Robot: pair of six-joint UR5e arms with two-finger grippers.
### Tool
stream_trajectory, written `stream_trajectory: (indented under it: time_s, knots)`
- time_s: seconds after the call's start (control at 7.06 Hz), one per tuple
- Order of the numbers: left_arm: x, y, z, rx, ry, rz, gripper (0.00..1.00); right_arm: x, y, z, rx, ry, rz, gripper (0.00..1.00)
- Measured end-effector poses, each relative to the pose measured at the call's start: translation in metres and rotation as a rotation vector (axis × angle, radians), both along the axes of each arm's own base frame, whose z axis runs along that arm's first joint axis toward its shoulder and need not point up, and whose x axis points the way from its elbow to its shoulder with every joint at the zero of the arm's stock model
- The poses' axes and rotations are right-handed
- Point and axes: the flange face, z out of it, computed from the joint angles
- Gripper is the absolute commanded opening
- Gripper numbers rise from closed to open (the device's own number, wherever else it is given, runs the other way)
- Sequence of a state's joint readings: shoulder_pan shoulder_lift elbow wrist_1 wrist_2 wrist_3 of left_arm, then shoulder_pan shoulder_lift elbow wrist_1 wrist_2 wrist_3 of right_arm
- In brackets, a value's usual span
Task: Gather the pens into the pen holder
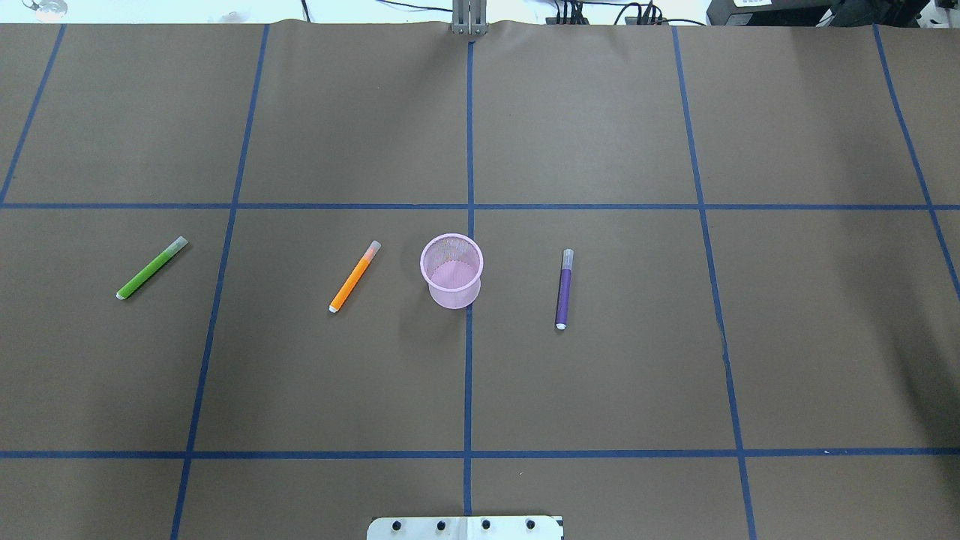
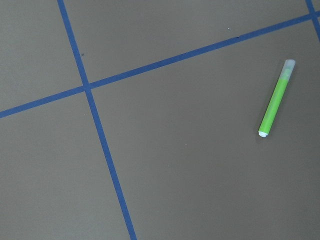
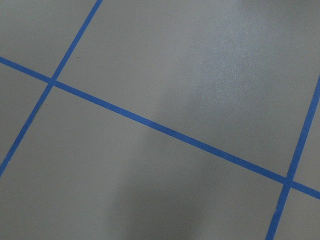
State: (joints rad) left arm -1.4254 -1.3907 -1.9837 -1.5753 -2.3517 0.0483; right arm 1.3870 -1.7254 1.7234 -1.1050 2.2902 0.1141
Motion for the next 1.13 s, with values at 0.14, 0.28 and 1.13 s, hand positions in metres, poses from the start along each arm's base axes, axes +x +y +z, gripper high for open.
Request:
stream_trajectory:
  time_s: [0.14,0.28,1.13]
  knots:
    - [0.0,0.0,-0.001,0.002,0.0,0.0,1.0,0.003,0.001,0.006,-0.012,0.008,0.008,1.0]
    - [0.0,0.0,0.0,0.0,0.0,0.001,1.0,0.008,0.002,0.013,-0.04,-0.002,0.014,1.0]
    - [0.002,-0.001,0.007,-0.006,0.003,0.009,1.0,0.024,0.014,0.067,-0.183,-0.125,0.014,1.0]
